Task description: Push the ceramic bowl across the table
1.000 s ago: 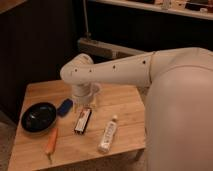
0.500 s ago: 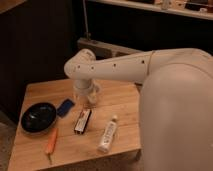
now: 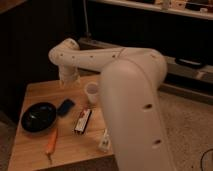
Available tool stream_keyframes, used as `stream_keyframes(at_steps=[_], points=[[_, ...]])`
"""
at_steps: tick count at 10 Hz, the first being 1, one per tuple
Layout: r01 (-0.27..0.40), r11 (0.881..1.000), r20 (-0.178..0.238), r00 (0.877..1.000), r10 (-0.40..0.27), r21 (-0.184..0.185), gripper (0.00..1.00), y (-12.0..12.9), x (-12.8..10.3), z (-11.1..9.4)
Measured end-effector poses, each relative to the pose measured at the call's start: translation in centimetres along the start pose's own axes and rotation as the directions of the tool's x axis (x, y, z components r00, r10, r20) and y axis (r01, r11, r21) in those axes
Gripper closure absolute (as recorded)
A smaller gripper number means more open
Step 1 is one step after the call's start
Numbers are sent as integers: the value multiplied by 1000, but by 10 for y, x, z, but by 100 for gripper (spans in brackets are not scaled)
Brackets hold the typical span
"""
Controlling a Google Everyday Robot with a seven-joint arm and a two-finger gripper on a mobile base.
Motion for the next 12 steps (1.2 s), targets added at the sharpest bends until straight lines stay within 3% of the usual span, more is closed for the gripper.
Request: stream_keyframes(at_steps=[3,5,7,8,9,12], points=[[70,997,-24,997,-71,-40,35,50,-49,24],[123,989,-48,991,-127,-81,37,79,-66,40],[165,977,-68,982,-175,-136,38,97,-67,50],[183,969,-74,978,-197,-164,27,102,-64,48],[191,963,-70,976,-207,-189,21,101,-60,44],[204,948,-36,975,-219,-242,20,88,-36,29]])
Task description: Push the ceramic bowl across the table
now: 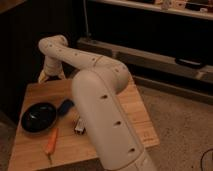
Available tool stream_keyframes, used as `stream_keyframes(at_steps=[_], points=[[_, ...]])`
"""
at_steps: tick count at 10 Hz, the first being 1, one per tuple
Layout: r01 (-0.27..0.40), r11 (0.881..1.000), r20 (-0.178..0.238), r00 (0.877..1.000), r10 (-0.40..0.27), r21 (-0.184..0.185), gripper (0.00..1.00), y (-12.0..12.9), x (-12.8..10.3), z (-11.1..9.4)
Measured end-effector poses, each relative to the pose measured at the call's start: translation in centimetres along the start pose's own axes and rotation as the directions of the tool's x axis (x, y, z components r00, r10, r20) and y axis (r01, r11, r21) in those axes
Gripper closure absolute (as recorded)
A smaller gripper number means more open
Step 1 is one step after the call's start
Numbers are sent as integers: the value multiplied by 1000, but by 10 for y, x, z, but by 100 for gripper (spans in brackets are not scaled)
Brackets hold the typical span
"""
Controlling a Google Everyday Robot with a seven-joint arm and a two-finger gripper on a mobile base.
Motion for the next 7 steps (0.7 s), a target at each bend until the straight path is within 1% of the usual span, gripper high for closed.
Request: stream_keyframes(at_steps=[1,2,3,4,5,7], points=[[2,1000,6,1000,-2,-10,20,5,4,1],[5,1000,6,1000,-5,-22,20,14,6,7],[-1,1000,0,1000,1,-20,20,19,5,17],[-14,1000,-12,1000,14,-7,20,23,3,27],[-16,1000,-18,1000,16,-5,20,26,3,32],[-23,1000,-14,1000,23,0,20,20,1,29]])
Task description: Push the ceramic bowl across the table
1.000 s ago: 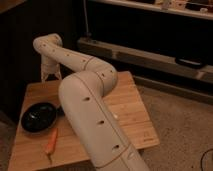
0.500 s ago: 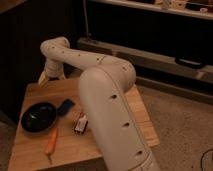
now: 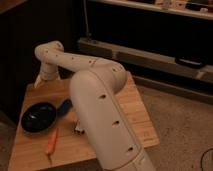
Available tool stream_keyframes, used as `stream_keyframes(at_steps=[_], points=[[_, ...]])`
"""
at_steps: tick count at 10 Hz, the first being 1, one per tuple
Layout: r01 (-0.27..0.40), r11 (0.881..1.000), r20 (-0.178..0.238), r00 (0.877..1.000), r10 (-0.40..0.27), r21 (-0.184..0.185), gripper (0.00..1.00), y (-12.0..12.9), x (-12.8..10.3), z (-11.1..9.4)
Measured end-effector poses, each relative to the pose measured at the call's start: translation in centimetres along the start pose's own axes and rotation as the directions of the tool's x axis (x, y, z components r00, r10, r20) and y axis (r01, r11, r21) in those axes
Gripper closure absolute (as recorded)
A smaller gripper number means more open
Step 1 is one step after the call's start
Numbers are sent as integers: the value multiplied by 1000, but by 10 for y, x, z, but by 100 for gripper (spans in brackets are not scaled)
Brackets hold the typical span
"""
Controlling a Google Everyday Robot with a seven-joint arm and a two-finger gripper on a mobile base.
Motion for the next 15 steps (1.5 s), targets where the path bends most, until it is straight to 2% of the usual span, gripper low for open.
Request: stream_keyframes(at_steps=[6,9,11,13,15], points=[[4,1000,0,1000,-4,-1,20,4,1,1],[-13,999,29,999,12,47,20,0,14,-8],[-14,998,41,999,12,64,20,3,19,-8],[0,998,52,999,-3,61,20,26,17,4],[8,999,72,997,-11,51,20,36,11,10]])
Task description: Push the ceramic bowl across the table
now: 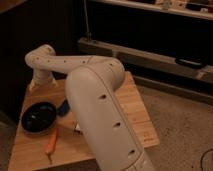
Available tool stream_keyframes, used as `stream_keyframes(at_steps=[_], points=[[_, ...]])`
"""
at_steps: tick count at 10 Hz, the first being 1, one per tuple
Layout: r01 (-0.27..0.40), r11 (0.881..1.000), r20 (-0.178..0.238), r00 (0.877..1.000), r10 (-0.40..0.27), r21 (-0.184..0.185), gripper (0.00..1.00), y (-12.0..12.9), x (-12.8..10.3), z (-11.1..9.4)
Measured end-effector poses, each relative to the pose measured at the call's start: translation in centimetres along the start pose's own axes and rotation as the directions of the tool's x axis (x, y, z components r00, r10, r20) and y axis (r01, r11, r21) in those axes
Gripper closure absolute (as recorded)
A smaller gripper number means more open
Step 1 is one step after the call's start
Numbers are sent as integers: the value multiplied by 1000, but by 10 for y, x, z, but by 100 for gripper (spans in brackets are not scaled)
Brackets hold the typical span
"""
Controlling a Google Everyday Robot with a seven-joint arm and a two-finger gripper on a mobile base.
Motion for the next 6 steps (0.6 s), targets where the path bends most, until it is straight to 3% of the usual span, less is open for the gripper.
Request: stream_keyframes(at_steps=[2,6], points=[[20,1000,1,1000,-20,-15,20,20,0,8],[39,999,-19,999,-39,5,20,29,7,32]])
